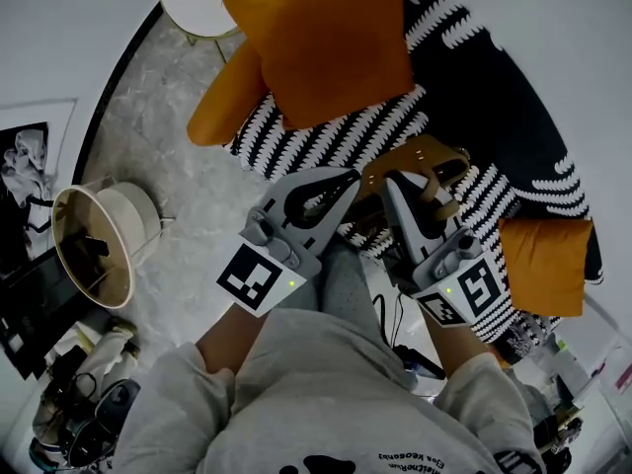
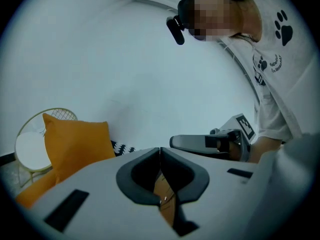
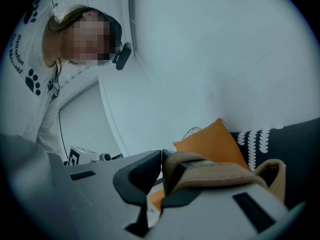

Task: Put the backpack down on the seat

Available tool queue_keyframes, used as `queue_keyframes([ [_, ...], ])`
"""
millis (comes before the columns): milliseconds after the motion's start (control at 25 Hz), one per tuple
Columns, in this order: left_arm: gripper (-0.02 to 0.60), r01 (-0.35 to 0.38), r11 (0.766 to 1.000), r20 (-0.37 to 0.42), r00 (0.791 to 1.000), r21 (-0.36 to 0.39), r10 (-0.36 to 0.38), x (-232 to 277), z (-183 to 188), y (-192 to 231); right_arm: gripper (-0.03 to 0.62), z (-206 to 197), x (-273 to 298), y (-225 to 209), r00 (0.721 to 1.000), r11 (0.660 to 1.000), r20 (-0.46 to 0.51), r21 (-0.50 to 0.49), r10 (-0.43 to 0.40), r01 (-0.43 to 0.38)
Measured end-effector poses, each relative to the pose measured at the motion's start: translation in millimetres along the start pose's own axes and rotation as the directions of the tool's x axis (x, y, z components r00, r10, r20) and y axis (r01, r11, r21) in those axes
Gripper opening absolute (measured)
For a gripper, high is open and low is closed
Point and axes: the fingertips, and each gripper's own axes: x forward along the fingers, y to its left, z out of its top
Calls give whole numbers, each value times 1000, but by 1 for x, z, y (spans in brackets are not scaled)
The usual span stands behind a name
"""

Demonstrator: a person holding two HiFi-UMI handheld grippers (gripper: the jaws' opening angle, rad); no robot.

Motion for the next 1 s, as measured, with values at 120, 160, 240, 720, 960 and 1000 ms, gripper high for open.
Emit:
queue_keyframes([
  [120,20,-11,1000,-7,1000,-25,11,1,-20,9,34,-18,1,-11,1000,1000,-6,11,-10,10],
  [160,20,-13,999,-13,1000,-30,13,2,-27,13,34,-24,2,-15,1000,1000,-9,11,-11,11],
  [240,20,-18,999,-14,1000,-37,17,5,-38,21,34,-35,6,-23,1000,1000,-12,9,-14,14],
  [720,20,31,996,-27,999,-80,-33,17,-90,60,34,-101,31,-69,997,996,-42,61,-67,70],
  [960,20,56,996,-54,997,-75,-60,26,-110,74,34,-127,46,-88,994,993,-65,78,-89,94],
  [1000,20,52,995,-57,997,-81,-57,28,-113,77,34,-131,48,-92,993,992,-69,80,-94,99],
])
